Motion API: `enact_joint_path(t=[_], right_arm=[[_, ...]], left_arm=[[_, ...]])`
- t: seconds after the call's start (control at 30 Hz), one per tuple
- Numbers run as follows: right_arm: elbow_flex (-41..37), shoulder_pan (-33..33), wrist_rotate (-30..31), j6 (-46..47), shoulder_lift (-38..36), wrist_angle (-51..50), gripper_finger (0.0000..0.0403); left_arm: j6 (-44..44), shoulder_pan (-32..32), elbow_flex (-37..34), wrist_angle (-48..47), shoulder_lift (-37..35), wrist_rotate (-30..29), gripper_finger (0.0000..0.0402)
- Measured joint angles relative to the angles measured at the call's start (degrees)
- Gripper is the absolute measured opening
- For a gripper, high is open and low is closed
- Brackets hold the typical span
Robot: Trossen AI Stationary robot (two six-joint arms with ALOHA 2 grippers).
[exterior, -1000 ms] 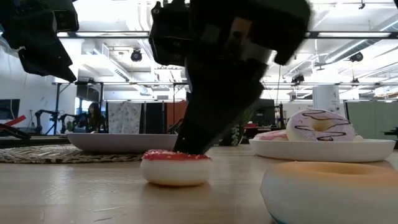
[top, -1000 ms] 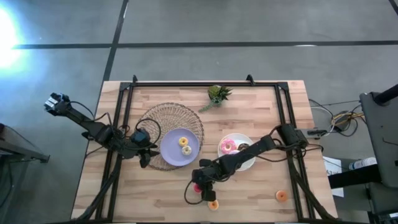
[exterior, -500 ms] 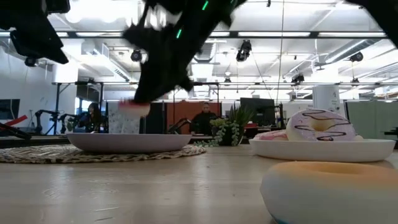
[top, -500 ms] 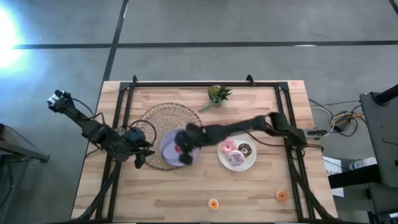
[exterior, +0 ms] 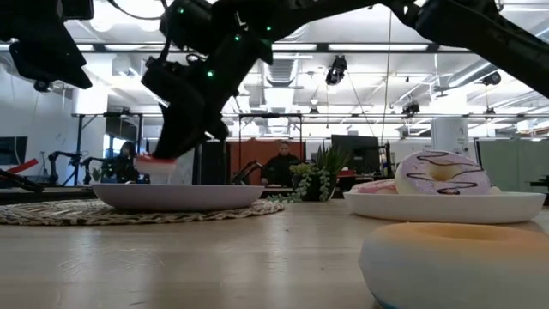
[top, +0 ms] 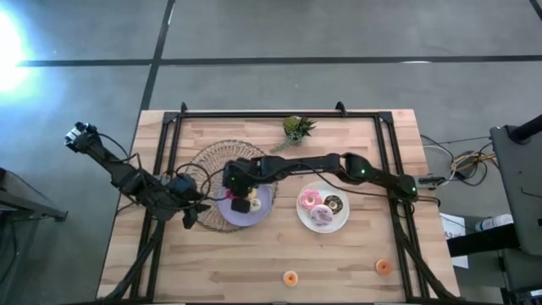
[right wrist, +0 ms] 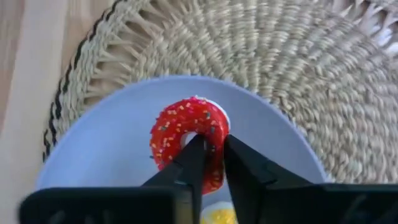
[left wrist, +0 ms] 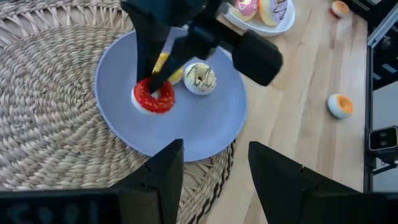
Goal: Pick & Place donuts
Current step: Put the small red donut on the purple plate
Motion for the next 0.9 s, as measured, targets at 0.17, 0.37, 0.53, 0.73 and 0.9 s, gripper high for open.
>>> enact_joint_path(t=[0.17, 0.37, 0.53, 0.73, 0.9], right_arm=[[0.1, 0.1, 0.1, -0.1, 0.5, -1.9, 0.0116], [0.0, 1.1, 5.0, -0.9, -0.4, -2.4, 0.018], [0.1, 1.9, 8.6, -3.3, -0.6, -2.8, 0.0204], [0.0, 2.9, 8.9, -1.8, -0.9, -2.5, 0.0215], [0.0, 2.6, 9.0, -1.3, -0.8, -2.9, 0.0215]], left_arm=[[0.2, 0.0, 0.0, 0.0, -0.1, -0.5, 0.0155], [0.5, 0.0, -0.1, -0.1, -0.2, -1.1, 0.0155], [-0.2, -0.1, -3.4, 0.2, -0.2, -5.5, 0.0155], [-3.7, 2.4, -12.2, 15.3, -0.2, -7.0, 0.0155], [0.7, 7.0, -19.4, 39.6, 3.8, -1.8, 0.0138]])
